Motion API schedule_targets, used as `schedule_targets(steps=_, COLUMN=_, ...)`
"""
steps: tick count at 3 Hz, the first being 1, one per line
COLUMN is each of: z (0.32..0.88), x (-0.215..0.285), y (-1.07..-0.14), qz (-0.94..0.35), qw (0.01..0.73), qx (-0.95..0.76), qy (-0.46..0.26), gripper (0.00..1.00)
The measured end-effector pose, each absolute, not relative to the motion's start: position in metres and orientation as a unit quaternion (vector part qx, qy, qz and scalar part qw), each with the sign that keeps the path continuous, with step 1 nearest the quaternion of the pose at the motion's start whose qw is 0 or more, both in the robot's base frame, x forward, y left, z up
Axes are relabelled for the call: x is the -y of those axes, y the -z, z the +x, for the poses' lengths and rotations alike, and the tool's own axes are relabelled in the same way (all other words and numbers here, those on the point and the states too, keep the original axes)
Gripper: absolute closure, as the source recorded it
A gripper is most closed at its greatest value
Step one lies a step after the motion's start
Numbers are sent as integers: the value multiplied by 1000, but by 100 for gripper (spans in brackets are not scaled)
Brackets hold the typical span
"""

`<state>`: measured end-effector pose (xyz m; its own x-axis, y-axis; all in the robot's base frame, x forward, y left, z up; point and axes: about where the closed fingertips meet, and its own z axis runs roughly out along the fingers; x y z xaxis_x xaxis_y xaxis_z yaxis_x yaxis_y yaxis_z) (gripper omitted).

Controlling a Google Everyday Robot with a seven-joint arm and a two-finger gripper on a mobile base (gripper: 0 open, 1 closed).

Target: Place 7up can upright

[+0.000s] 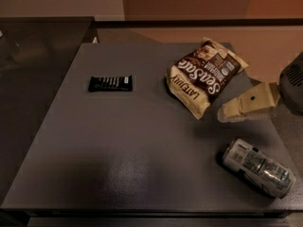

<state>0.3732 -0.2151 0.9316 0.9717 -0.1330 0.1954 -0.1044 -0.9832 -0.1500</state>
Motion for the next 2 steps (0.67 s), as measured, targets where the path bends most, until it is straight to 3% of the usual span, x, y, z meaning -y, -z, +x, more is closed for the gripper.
schedule_targets(steps=2, z=341, x=226, y=-903, qz=-989, qw=-15, qx=120, qy=82, gripper=0)
